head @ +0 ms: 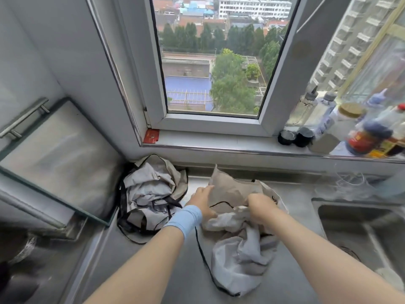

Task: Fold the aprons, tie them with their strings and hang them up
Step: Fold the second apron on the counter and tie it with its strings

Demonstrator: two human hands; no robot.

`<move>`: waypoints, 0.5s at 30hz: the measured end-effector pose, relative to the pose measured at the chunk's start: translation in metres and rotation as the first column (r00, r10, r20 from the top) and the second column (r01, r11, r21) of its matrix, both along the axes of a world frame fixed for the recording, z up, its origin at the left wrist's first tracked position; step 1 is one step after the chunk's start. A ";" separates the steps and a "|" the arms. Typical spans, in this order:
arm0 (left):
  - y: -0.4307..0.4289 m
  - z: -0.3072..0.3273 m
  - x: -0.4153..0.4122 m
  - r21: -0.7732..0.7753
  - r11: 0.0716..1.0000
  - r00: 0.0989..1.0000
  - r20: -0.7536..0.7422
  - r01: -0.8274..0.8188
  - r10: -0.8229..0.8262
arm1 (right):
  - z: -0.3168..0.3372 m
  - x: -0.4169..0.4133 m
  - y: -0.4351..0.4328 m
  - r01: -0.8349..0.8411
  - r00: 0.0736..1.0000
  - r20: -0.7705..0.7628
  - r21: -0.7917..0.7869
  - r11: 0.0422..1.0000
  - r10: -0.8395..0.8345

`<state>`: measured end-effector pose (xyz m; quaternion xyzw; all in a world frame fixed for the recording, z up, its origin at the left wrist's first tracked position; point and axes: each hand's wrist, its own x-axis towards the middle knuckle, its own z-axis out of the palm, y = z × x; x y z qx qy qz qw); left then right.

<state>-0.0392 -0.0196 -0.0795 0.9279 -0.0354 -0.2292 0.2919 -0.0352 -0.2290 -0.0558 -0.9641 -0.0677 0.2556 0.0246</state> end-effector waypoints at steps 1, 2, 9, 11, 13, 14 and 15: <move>-0.005 0.001 -0.003 0.021 1.000 1.000 0.020 0.011 -0.011 | 0.001 0.001 -0.005 0.044 0.999 0.025 0.135 0.990 -0.048; -0.010 0.002 -0.004 0.025 1.000 1.000 0.019 0.005 -0.006 | 0.005 0.001 -0.010 0.110 0.990 0.053 0.319 0.941 -0.134; -0.037 0.012 -0.020 -0.028 0.985 0.984 -0.055 -0.173 0.171 | 0.028 0.021 -0.045 0.428 0.799 -0.150 0.822 0.376 -0.582; -0.042 0.008 -0.027 0.033 0.985 0.985 -0.038 -0.167 0.168 | 0.026 0.023 -0.054 0.338 0.806 0.154 0.672 0.659 -0.571; -0.046 0.010 -0.032 0.150 0.978 0.989 0.018 -0.145 0.144 | 0.023 0.013 -0.059 0.070 0.737 0.581 0.442 0.894 -0.344; -0.048 0.009 -0.033 0.148 0.970 0.981 0.034 -0.194 0.191 | 0.024 0.003 -0.057 -0.118 0.652 0.726 0.381 0.917 -0.218; -0.049 0.010 -0.032 0.100 0.961 0.966 0.025 -0.258 0.257 | 0.021 -0.008 -0.055 -0.285 0.594 0.795 0.351 0.892 -0.123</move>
